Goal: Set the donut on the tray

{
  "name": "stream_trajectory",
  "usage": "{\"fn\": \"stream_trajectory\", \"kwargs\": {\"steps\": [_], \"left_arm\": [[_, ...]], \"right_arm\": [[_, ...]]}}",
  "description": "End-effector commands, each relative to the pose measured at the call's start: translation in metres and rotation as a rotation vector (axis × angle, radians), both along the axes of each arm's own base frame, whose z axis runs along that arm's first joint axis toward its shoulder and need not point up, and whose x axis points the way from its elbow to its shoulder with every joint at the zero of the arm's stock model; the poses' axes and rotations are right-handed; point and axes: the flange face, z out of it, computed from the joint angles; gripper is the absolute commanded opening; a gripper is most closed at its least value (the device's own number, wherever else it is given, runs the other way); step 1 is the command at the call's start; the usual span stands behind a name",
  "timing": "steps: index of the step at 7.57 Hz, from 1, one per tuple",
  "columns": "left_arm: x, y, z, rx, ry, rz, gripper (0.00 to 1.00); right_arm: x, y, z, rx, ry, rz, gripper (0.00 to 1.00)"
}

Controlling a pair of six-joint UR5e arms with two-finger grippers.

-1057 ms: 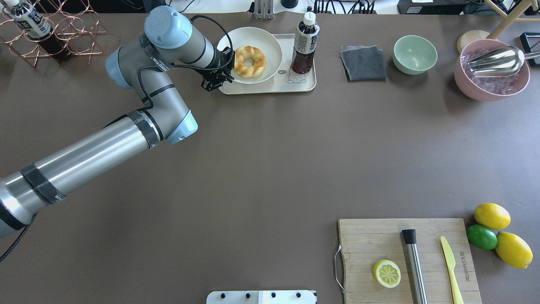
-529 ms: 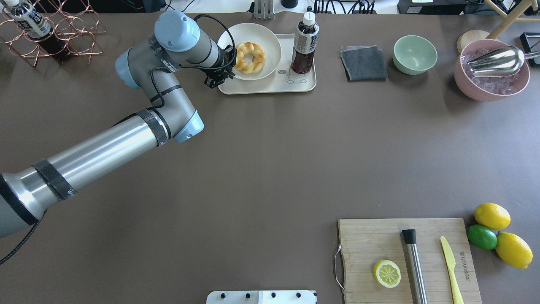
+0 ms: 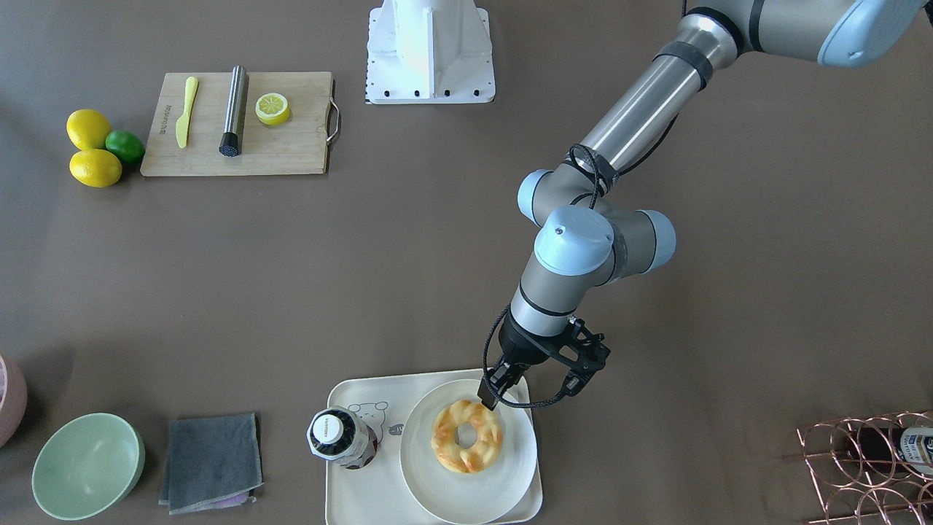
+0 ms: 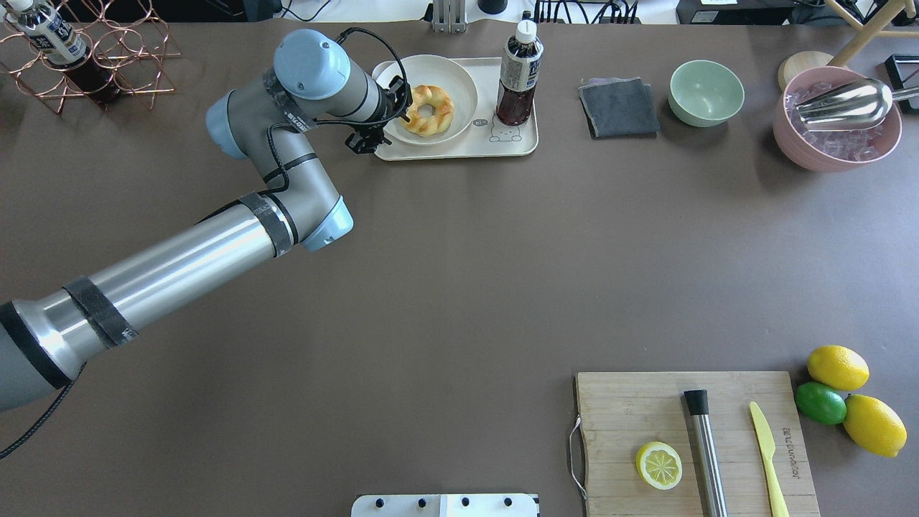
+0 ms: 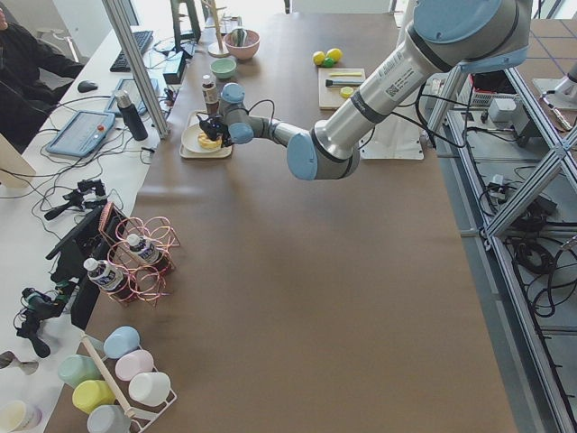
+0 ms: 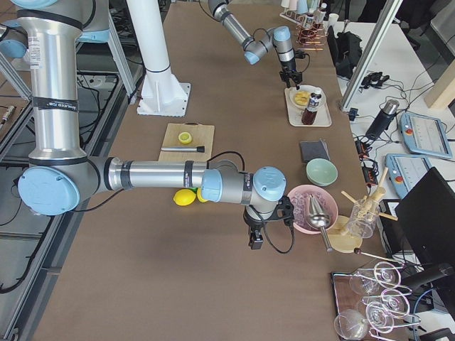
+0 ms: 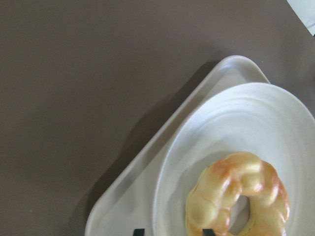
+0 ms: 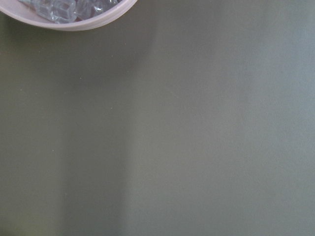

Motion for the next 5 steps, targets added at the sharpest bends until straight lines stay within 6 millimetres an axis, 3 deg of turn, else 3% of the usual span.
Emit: {"fn": "stream_trajectory", "kwargs": {"steps": [1,2,3,4,5], "left_arm": [[-0.024,0.015,0.007,0.144,-0.026,0.049,0.98],[-0.043,0.021,0.021,0.302,-0.104,0.130,0.98],[-0.084,0.002,0.025,0.329,-0.106,0.133,0.98],[-0.101,0.007,0.043,0.365,-0.122,0.186,0.98],[-0.136,0.005,0.068,0.472,-0.200,0.236,0.98]], "right_arm": [[0.002,0.000,0.000,-0.002,-0.001,0.005,1.00],[0.002,0.000,0.000,-0.002,0.000,0.005,1.00],[0.003,0.000,-0.001,0.000,-0.001,0.008,1.00],[0.006,0.000,-0.002,0.001,-0.001,0.014,1.00],[0.007,0.001,-0.002,0.001,-0.010,0.018,1.00]]}}
